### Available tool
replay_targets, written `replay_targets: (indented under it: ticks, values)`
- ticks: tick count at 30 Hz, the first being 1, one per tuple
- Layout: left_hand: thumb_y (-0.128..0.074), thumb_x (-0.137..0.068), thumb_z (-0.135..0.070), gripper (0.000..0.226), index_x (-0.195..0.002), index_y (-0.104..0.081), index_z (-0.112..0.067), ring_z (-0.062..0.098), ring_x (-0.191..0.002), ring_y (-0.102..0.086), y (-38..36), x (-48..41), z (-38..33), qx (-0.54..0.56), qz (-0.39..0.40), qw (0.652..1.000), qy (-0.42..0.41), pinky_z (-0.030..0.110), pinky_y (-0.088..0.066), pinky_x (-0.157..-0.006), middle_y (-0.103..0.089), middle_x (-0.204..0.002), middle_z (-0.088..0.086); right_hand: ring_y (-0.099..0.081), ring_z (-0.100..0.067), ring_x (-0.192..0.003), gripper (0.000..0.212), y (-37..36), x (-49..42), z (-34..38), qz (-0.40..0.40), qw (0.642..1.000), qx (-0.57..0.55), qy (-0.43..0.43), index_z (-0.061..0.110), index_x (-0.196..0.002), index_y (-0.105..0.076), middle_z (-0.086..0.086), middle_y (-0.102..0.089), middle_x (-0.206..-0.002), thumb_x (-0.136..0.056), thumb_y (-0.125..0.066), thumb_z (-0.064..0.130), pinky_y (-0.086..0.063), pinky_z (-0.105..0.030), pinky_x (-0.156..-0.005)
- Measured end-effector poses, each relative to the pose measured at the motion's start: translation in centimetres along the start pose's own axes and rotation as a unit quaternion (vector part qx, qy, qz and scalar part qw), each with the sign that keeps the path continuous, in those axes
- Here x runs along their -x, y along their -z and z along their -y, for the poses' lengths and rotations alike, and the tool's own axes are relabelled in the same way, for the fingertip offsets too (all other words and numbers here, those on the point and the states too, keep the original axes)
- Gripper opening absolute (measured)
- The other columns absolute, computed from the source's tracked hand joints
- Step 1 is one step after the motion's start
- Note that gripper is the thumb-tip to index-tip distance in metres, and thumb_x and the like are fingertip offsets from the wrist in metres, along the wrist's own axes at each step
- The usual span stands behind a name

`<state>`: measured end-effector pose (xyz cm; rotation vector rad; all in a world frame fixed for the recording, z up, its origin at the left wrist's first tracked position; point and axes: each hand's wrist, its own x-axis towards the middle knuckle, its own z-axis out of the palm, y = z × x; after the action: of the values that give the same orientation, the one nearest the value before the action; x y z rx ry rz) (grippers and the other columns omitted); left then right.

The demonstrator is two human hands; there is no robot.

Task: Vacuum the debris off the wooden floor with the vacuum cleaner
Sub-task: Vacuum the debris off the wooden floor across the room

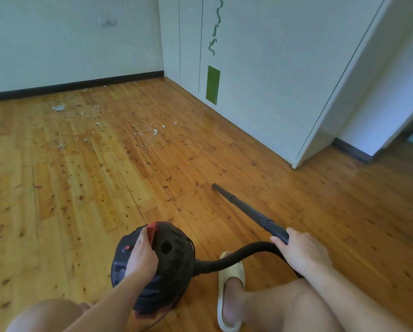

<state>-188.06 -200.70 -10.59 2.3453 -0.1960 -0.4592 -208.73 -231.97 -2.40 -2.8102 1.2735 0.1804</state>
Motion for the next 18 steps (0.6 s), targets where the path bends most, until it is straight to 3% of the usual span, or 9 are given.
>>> replay_targets:
  ticks: [4, 7, 12, 18]
  values:
    - [-0.031, -0.098, 0.002, 0.067, -0.159, -0.019, -0.021, 0.033, -0.141, -0.043, -0.3, -0.4, -0.4, -0.009, -0.023, 1.000, 0.016, 0.053, -0.045, -0.111, -0.037, -0.159, 0.007, -0.067, -0.015, -0.093, 0.060, 0.6, -0.2, 2.0, 0.018, 0.999, -0.012, 0.037, 0.023, -0.141, -0.053, 0.004, -0.069, -0.113, -0.101, -0.040, 0.067, -0.049, -0.024, -0.063]
    - [-0.030, -0.097, 0.001, 0.068, -0.160, -0.017, -0.022, 0.033, -0.140, -0.044, -0.2, -1.2, -0.2, -0.016, -0.032, 0.999, 0.031, 0.054, -0.046, -0.109, -0.037, -0.160, 0.007, -0.067, -0.015, -0.092, 0.060, 0.7, -0.2, 3.2, 0.034, 0.997, -0.016, 0.073, 0.024, -0.141, -0.052, 0.006, -0.068, -0.109, -0.101, -0.041, 0.067, -0.052, -0.024, -0.066]
    - [-0.029, -0.093, 0.006, 0.073, -0.160, -0.015, -0.021, 0.036, -0.136, -0.047, 0.1, -3.4, -0.1, -0.008, -0.046, 0.997, 0.060, 0.054, -0.048, -0.104, -0.033, -0.162, 0.007, -0.066, -0.019, -0.111, 0.060, 0.6, -1.3, 5.5, 0.052, 0.989, -0.043, 0.130, 0.021, -0.146, -0.048, 0.001, -0.067, -0.126, -0.103, -0.043, 0.062, -0.053, -0.028, -0.081]
    - [-0.030, -0.092, 0.009, 0.075, -0.160, -0.015, -0.018, 0.037, -0.140, -0.041, 0.2, -5.6, 0.0, 0.000, -0.072, 0.995, 0.076, 0.052, -0.046, -0.106, -0.032, -0.162, 0.009, -0.067, -0.019, -0.104, 0.057, 0.1, -4.2, 9.2, 0.031, 0.985, -0.045, 0.163, 0.023, -0.143, -0.050, 0.002, -0.068, -0.119, -0.103, -0.042, 0.063, -0.051, -0.028, -0.075]
